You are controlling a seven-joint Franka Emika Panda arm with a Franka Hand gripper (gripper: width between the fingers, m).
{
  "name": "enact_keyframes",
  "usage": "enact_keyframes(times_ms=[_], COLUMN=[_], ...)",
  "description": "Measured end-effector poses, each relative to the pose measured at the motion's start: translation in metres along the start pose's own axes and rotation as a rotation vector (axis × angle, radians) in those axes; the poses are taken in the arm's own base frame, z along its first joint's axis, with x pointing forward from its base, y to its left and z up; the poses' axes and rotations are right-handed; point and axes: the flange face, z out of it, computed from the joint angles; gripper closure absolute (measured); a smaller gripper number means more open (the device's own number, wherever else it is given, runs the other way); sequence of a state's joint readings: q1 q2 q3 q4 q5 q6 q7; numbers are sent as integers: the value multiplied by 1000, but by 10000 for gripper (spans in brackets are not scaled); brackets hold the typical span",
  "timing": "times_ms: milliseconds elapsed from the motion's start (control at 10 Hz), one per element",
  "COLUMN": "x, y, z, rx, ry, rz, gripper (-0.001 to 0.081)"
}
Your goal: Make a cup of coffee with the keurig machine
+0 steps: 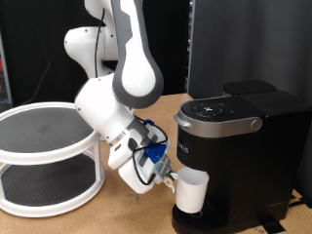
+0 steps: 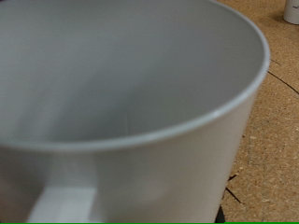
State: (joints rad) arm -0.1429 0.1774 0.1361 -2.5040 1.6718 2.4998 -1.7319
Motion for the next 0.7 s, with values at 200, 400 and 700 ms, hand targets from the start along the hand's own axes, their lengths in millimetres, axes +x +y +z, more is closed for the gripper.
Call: enact_keyframes(times_ms=[200,400,700], x=[-6,-11,-17], y=[-1,0,1], z=[9,16,22], rx=[-3,-6,-4], ry=[-5,-4,0], rz=[-5,-7,-7], gripper=[738,738,738])
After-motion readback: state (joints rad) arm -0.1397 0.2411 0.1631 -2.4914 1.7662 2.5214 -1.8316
